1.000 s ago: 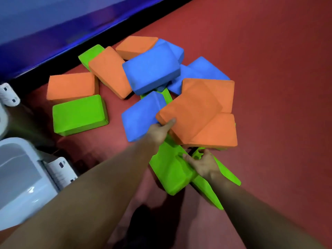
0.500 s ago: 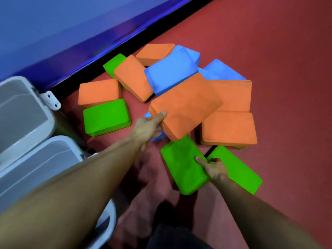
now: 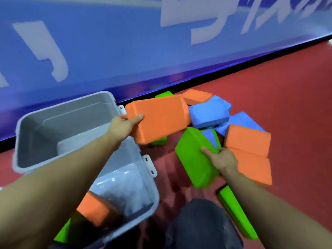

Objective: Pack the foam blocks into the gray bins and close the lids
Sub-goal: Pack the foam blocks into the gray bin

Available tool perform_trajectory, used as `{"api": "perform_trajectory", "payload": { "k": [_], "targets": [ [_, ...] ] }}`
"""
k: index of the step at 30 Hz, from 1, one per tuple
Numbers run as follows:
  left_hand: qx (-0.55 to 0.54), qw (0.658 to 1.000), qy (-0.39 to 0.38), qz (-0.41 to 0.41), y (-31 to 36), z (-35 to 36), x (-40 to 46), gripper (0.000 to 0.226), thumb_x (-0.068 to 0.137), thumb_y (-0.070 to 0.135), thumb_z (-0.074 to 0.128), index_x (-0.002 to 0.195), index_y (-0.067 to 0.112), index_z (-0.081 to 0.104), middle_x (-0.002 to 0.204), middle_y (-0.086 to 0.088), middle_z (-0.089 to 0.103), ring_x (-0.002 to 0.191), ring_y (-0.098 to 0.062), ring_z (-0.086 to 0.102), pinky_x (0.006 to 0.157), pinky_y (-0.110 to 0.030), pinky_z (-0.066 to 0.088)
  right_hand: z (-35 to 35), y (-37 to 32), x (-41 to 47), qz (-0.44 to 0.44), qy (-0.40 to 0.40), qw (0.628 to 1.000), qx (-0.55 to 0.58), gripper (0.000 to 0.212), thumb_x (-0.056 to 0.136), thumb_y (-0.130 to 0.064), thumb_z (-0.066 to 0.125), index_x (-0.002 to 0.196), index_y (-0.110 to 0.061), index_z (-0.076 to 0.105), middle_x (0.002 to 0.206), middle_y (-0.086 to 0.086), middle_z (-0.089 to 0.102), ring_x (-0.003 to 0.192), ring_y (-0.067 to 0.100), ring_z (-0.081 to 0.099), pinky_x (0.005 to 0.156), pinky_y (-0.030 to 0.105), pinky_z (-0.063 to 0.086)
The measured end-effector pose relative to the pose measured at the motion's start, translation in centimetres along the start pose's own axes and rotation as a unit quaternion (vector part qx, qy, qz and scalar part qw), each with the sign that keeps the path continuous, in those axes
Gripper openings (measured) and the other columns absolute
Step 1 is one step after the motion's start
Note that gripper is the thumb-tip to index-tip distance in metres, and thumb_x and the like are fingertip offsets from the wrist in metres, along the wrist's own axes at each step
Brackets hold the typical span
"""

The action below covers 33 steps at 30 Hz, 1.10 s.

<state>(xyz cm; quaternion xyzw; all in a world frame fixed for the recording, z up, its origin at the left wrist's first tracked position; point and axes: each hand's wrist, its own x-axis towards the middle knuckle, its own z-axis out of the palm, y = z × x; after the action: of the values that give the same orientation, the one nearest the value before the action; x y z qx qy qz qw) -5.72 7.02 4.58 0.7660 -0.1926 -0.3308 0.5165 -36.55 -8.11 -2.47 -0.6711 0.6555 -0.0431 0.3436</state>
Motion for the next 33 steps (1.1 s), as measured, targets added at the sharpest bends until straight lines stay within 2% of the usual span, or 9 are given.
{"api": "perform_trajectory", "payload": {
  "k": [2,4,6,9,14,18,22,29,33],
  "targets": [
    [0.014,1.000,0.020,0.016,0.2,-4.4,-1.1,0.049,0.080,0.048,0.082,0.111,0.012,0.069,0.110,-0.006,0.074,0.095,-0.020,0.071,0.088,-0.042,0.059,-0.2,-3.4,-1.5,-0.050,0.022,0.998,0.011,0.092,0.067,-0.083,0.066,0.119,-0.006,0.068,0.120,0.022,0.070,0.113,0.036,0.065,0.095,0.043,0.052],
    [0.057,0.997,0.036,0.037,0.0,-9.0,-2.2,0.071,0.070,0.061,0.083,0.121,0.014,0.067,0.112,-0.002,0.073,0.100,-0.016,0.071,0.092,-0.041,0.058,0.1,-6.6,-3.1,-0.106,0.046,0.993,0.014,0.092,0.059,-0.086,0.064,0.111,-0.010,0.070,0.111,0.019,0.073,0.107,0.035,0.068,0.089,0.043,0.055],
    [0.110,0.991,0.054,0.044,-0.3,-13.2,-3.4,0.084,0.063,0.069,0.081,0.126,0.016,0.064,0.112,0.002,0.073,0.099,-0.015,0.071,0.094,-0.041,0.057,1.0,-9.9,-4.7,-0.138,0.055,0.989,0.016,0.096,0.060,-0.084,0.065,0.121,-0.011,0.066,0.117,0.019,0.070,0.111,0.034,0.066,0.092,0.044,0.054],
    [0.179,0.981,0.065,0.038,-1.5,-18.4,-4.8,0.078,0.072,0.058,0.084,0.132,0.014,0.059,0.117,-0.001,0.070,0.104,-0.021,0.068,0.099,-0.044,0.053,2.9,-14.5,-8.1,-0.174,0.035,0.984,-0.004,0.086,0.071,-0.072,0.074,0.132,-0.013,0.058,0.127,0.019,0.063,0.118,0.036,0.061,0.099,0.045,0.051],
    [0.315,0.946,0.069,0.018,-5.8,-23.9,-5.6,0.089,0.069,0.063,0.083,0.138,0.014,0.055,0.128,-0.007,0.065,0.113,-0.026,0.063,0.100,-0.043,0.050,7.8,-19.0,-12.6,-0.227,0.026,0.968,-0.108,0.076,0.077,-0.071,0.068,0.132,-0.020,0.057,0.130,0.014,0.053,0.125,0.038,0.052,0.102,0.046,0.045],
    [0.391,0.919,0.053,0.013,-9.1,-24.7,-5.6,0.088,0.068,0.067,0.080,0.137,0.018,0.056,0.131,-0.008,0.063,0.117,-0.028,0.060,0.100,-0.041,0.049,9.6,-22.0,-14.1,-0.273,0.055,0.947,-0.162,0.069,0.078,-0.069,0.067,0.127,-0.022,0.059,0.130,0.011,0.051,0.127,0.035,0.049,0.101,0.048,0.045],
    [0.400,0.915,0.051,-0.007,-11.6,-23.8,-4.7,0.089,0.070,0.067,0.078,0.140,0.019,0.051,0.133,-0.009,0.055,0.121,-0.031,0.057,0.103,-0.043,0.047,11.1,-24.0,-15.0,-0.297,0.027,0.936,-0.187,0.068,0.080,-0.069,0.066,0.126,-0.020,0.059,0.130,0.012,0.050,0.126,0.036,0.049,0.102,0.048,0.046],
    [0.409,0.912,0.030,-0.002,-13.9,-21.0,-3.1,0.092,0.070,0.062,0.081,0.145,0.020,0.047,0.130,-0.009,0.052,0.125,-0.033,0.051,0.106,-0.046,0.044,15.9,-21.6,-15.0,-0.231,-0.067,0.922,-0.302,0.069,0.080,-0.070,0.065,0.127,-0.019,0.061,0.135,0.013,0.052,0.127,0.036,0.049,0.098,0.045,0.045],
    [0.434,0.901,0.011,0.027,-14.9,-18.7,-2.5,0.089,0.073,0.061,0.079,0.146,0.022,0.045,0.135,-0.008,0.049,0.131,-0.031,0.043,0.109,-0.043,0.040,18.6,-19.2,-14.0,-0.183,-0.123,0.924,-0.313,0.078,0.078,-0.073,0.066,0.129,-0.015,0.061,0.138,0.015,0.055,0.128,0.037,0.053,0.101,0.044,0.049]
  ]
}}
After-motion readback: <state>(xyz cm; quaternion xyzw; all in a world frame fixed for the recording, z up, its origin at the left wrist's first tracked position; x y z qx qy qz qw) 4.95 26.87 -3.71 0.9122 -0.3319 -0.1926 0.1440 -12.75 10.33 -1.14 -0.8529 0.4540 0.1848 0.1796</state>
